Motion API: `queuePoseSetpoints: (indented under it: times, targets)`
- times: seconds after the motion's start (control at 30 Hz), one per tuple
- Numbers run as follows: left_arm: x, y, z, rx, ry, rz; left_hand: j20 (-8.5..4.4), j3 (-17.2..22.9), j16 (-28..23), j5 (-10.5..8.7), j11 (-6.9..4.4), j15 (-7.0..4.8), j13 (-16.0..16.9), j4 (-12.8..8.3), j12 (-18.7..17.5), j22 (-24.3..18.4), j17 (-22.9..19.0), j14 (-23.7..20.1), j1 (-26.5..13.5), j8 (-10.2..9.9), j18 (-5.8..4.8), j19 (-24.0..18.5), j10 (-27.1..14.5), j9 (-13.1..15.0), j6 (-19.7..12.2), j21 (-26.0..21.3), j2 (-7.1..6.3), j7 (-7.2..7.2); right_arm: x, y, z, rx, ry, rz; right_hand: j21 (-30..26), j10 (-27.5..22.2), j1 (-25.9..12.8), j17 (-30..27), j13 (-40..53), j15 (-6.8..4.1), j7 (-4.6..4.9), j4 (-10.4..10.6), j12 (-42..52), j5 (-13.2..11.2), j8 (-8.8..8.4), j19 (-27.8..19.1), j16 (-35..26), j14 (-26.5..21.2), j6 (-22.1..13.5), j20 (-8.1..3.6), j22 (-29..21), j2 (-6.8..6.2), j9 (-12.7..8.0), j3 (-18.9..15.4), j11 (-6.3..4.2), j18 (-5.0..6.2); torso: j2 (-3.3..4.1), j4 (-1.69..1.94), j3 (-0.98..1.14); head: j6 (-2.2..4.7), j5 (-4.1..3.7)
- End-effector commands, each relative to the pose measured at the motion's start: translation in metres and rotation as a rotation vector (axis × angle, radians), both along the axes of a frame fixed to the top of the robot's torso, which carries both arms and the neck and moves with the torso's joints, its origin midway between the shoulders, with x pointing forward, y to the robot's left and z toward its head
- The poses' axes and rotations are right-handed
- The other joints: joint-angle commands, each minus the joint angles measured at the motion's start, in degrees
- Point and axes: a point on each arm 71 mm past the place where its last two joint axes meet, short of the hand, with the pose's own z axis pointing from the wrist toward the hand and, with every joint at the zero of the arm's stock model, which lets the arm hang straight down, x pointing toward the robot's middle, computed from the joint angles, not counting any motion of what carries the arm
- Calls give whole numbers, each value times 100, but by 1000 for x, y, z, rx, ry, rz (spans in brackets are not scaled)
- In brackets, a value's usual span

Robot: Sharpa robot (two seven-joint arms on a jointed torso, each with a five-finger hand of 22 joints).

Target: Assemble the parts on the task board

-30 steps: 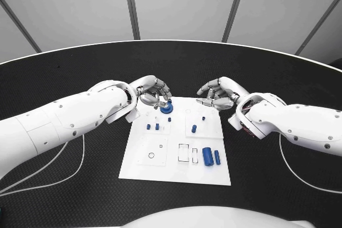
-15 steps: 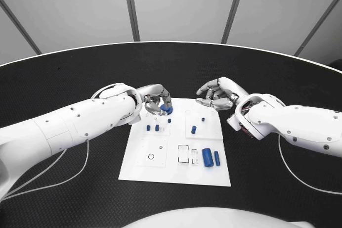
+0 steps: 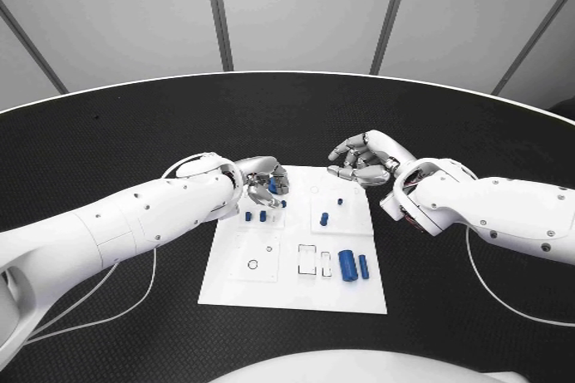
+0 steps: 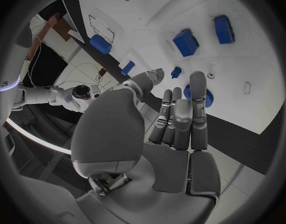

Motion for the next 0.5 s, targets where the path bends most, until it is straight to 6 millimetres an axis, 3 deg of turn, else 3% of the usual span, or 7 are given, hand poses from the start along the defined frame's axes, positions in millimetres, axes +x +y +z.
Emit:
queuePoseSetpoints:
  times: [0.03, 0.33, 0.5]
  targets:
    - [0, -1, -1, 1, -5, 0, 7, -33, 51, -83, -7, 4, -17, 0, -18, 4, 31, 64, -59, -42, 86, 52, 55, -10, 56, 34, 2, -3, 0, 0, 0, 0, 0, 0, -37, -46, 10, -6, -7, -10, 10, -6, -16, 26, 16, -7, -18, -24, -25, -21, -5, -59, -2, 43, -1, 86, -1, 1, -1, -1, -8]
    - [2, -5, -3, 42, -27, 23, -19, -46, 211, -159, -44, -29, -54, 9, -21, 215, 248, 252, -87, -65, 53, 232, 185, -14, 166, 198, 29, -33, 0, 1, 0, 1, 1, 2, -56, -53, 2, -11, -34, -9, 10, -1, -40, 36, 20, -1, -29, -23, -24, -21, -19, -57, -1, 49, -1, 87, -4, 3, -2, -9, -12]
    - [4, -4, -8, 74, -10, 41, -48, 58, 293, -145, -72, -60, -79, -25, -33, 498, 366, 370, -17, -90, 4, 419, 277, -20, 231, 396, 116, -44, 0, 2, 0, 1, 2, 3, -63, -50, 0, -4, -36, -9, 9, -1, -39, 39, 23, 1, -27, -20, -21, -21, -24, -58, 0, 51, -1, 87, 2, 2, 0, -14, -16]
